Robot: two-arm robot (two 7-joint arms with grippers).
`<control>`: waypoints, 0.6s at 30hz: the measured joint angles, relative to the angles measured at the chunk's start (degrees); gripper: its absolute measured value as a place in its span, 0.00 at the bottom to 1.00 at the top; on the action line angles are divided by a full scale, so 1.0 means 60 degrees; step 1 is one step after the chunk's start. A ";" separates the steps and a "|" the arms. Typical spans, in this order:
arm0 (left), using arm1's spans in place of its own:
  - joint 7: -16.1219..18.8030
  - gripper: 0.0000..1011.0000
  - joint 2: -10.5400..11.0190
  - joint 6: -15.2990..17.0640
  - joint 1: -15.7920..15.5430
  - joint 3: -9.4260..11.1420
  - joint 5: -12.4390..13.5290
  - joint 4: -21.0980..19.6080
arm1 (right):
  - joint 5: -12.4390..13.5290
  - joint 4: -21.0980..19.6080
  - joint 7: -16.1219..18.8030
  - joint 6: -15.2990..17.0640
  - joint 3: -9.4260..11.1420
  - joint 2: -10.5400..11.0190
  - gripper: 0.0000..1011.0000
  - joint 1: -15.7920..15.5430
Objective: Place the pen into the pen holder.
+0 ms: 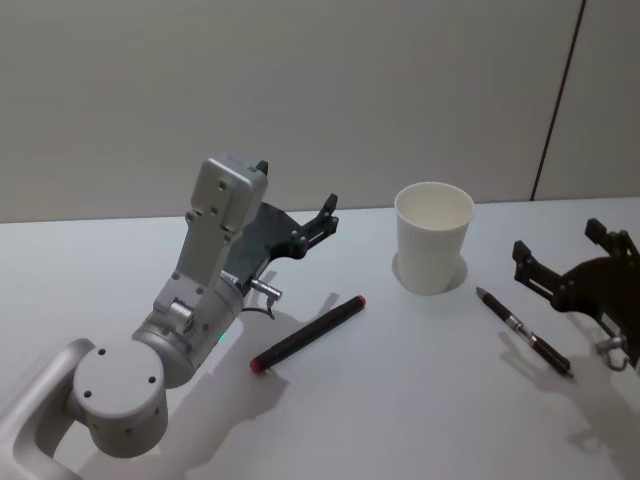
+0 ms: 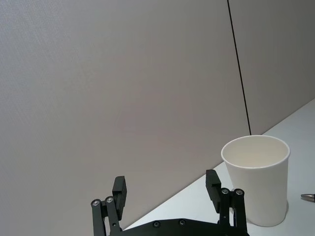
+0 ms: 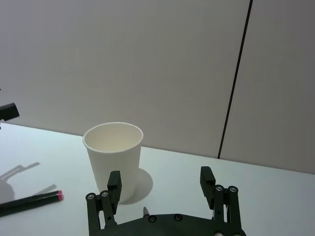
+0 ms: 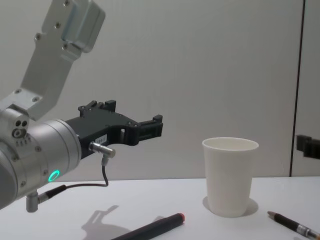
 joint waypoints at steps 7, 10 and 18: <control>0.0001 0.99 0.0000 0.0000 0.0000 0.0000 0.0000 0.0000 | 0.0041 -0.0217 -0.0239 0.0521 0.0121 0.0187 0.99 -0.0239; 0.0001 0.99 0.0000 0.0000 0.0000 0.0000 0.0000 0.0000 | 0.0053 -0.0275 -0.0323 0.0779 0.0161 0.0238 0.99 -0.0308; 0.0000 0.99 0.0000 0.0000 0.0000 0.0000 0.0000 0.0000 | 0.0067 -0.0315 -0.0439 0.1511 0.0211 0.0267 0.99 -0.0353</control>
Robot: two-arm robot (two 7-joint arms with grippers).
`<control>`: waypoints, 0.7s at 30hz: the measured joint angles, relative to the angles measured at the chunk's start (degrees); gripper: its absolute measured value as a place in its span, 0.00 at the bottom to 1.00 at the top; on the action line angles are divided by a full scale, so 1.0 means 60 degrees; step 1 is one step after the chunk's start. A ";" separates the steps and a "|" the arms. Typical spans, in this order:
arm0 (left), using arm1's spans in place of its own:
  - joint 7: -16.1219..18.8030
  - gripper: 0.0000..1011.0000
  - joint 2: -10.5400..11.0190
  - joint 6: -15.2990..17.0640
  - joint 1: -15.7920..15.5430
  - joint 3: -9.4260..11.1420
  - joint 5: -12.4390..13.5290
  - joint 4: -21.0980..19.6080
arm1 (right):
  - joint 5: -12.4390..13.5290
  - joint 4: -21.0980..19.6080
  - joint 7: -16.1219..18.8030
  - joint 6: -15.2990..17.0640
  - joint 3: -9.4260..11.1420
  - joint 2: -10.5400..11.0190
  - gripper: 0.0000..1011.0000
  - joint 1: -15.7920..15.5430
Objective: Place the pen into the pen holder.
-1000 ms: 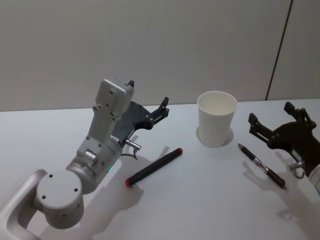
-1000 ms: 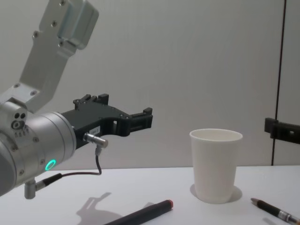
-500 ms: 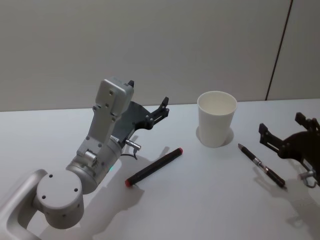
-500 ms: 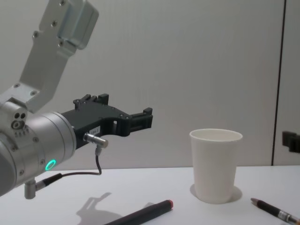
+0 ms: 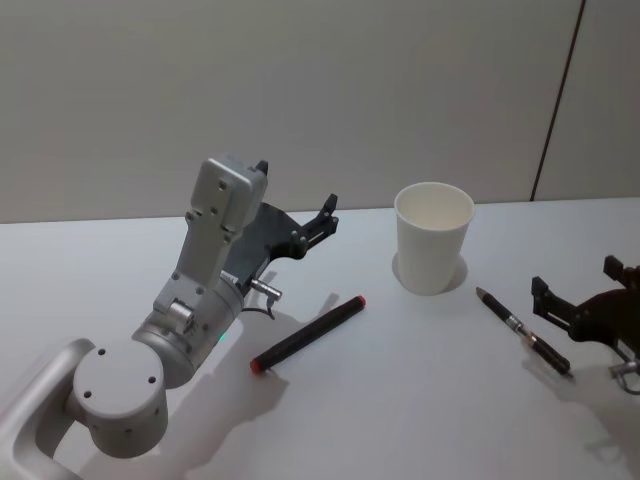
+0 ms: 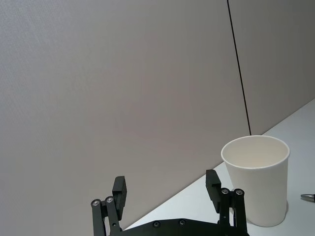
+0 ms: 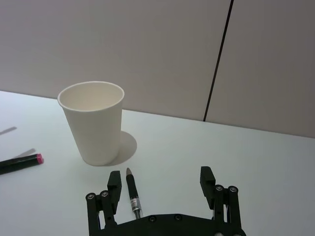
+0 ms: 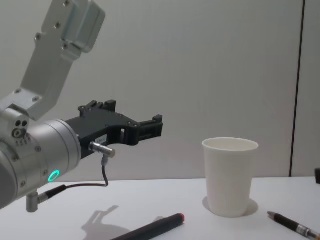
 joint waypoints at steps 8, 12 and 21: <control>0.0000 0.99 0.0000 0.0000 0.0000 0.0000 0.0000 0.0000 | -0.0059 0.0049 -0.0028 0.0464 -0.0008 -0.0061 0.99 0.0060; 0.0000 0.99 0.0000 0.0000 0.0000 0.0000 0.0000 0.0000 | -0.0079 0.0065 -0.0036 0.0600 -0.0012 -0.0081 0.99 0.0077; 0.0000 0.99 0.0000 0.0000 0.0000 0.0001 0.0000 0.0000 | -0.0109 0.0090 -0.0042 0.0745 -0.0017 -0.0109 0.99 0.0100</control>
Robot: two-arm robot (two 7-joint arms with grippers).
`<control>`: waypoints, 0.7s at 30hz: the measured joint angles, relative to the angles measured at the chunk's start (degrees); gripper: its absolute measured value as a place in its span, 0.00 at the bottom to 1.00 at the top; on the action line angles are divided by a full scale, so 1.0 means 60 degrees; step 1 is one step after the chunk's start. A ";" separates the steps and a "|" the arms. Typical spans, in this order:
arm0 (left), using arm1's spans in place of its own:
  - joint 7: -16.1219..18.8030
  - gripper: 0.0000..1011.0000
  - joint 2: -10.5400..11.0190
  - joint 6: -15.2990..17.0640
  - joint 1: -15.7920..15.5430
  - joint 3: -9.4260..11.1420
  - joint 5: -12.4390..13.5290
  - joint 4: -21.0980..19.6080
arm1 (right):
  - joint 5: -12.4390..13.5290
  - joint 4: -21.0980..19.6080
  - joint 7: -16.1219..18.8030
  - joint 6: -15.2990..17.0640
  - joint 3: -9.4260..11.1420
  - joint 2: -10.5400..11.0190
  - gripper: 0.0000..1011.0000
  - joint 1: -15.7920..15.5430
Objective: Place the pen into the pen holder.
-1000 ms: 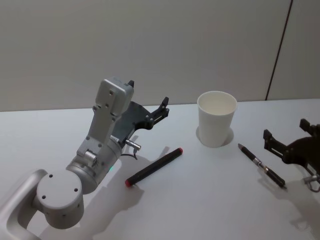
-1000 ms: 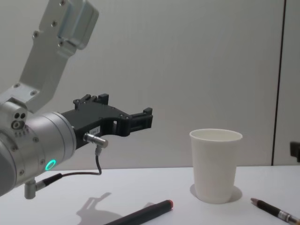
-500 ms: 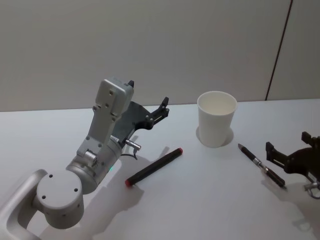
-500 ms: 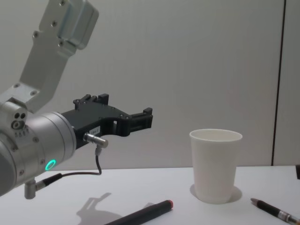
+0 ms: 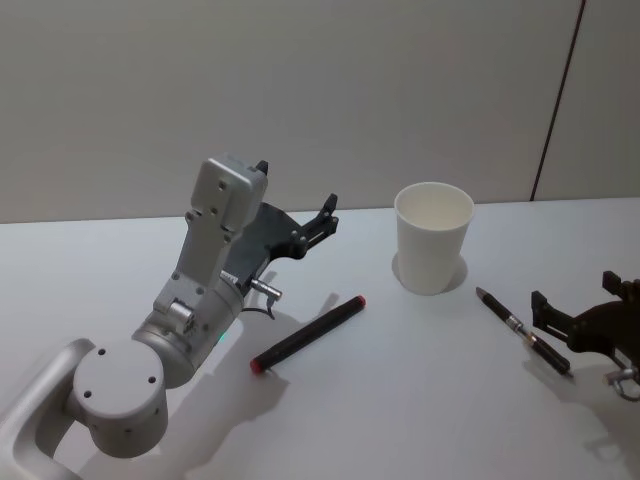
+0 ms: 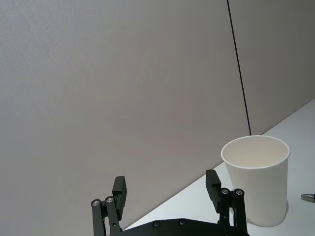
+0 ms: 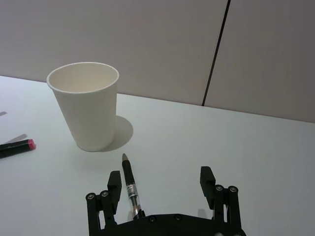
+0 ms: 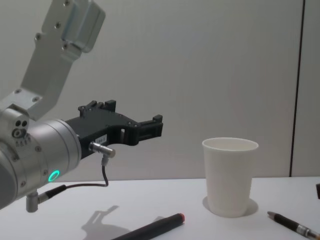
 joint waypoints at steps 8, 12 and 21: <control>0.0000 0.99 0.0000 0.0000 0.0000 0.0000 0.0000 0.0000 | -0.0089 0.0108 0.0058 0.0002 -0.0020 -0.0082 0.99 0.0072; 0.0000 0.99 0.0000 0.0000 0.0000 0.0000 0.0000 0.0000 | -0.0151 0.0225 0.0136 0.0030 -0.0053 -0.0156 0.99 0.0150; 0.0000 0.99 0.0000 0.0000 0.0000 0.0000 0.0000 0.0000 | -0.0382 0.0588 0.0349 0.0056 -0.0160 -0.0364 0.99 0.0388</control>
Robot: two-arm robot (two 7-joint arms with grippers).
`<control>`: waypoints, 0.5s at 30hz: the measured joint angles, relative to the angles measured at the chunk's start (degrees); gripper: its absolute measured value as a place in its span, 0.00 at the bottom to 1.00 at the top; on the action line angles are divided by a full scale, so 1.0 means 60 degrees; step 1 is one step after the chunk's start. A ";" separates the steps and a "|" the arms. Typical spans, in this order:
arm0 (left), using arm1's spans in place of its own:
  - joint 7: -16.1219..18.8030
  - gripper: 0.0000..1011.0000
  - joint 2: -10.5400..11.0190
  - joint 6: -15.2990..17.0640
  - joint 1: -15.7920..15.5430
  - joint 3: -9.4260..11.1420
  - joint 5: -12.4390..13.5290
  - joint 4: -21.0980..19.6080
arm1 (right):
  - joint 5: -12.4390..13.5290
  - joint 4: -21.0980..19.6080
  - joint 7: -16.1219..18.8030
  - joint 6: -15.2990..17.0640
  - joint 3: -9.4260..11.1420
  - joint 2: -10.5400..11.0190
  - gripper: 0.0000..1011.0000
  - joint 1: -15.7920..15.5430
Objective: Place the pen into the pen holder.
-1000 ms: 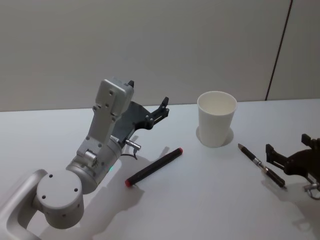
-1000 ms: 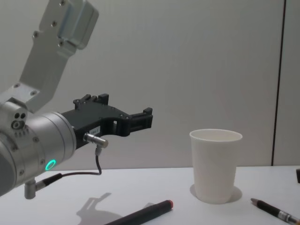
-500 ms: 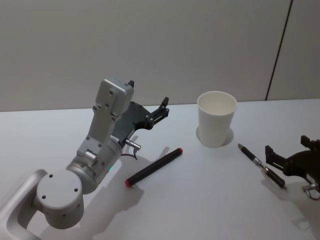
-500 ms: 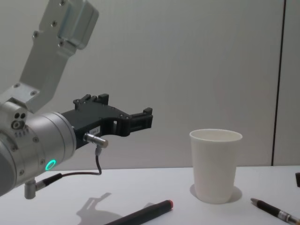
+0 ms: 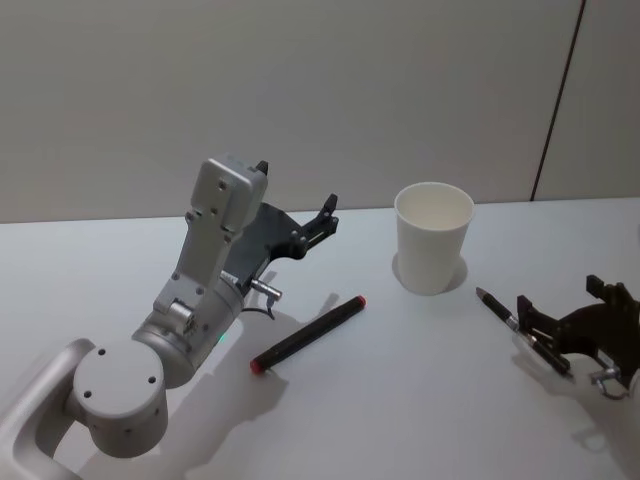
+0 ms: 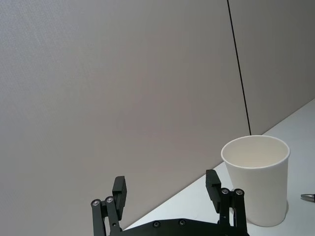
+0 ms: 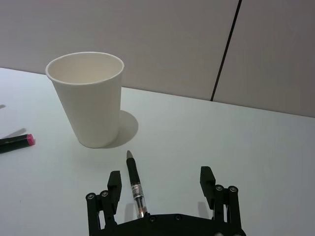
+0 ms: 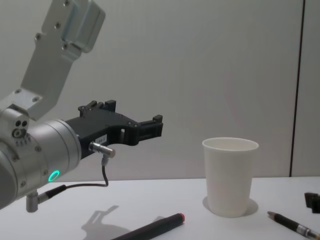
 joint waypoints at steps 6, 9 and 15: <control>0.0000 0.99 0.0000 0.0000 0.0000 0.0000 0.0000 0.0000 | -0.0155 0.0228 0.0106 0.0023 -0.0067 -0.0138 0.99 0.0142; 0.0000 0.99 0.0000 0.0000 0.0000 0.0000 0.0000 0.0000 | -0.0223 0.0346 0.0145 0.0045 -0.0102 -0.0210 0.99 0.0210; 0.0000 0.99 0.0000 0.0000 0.0000 0.0000 0.0000 0.0000 | -0.0309 0.0505 0.0187 0.0081 -0.0146 -0.0311 0.99 0.0282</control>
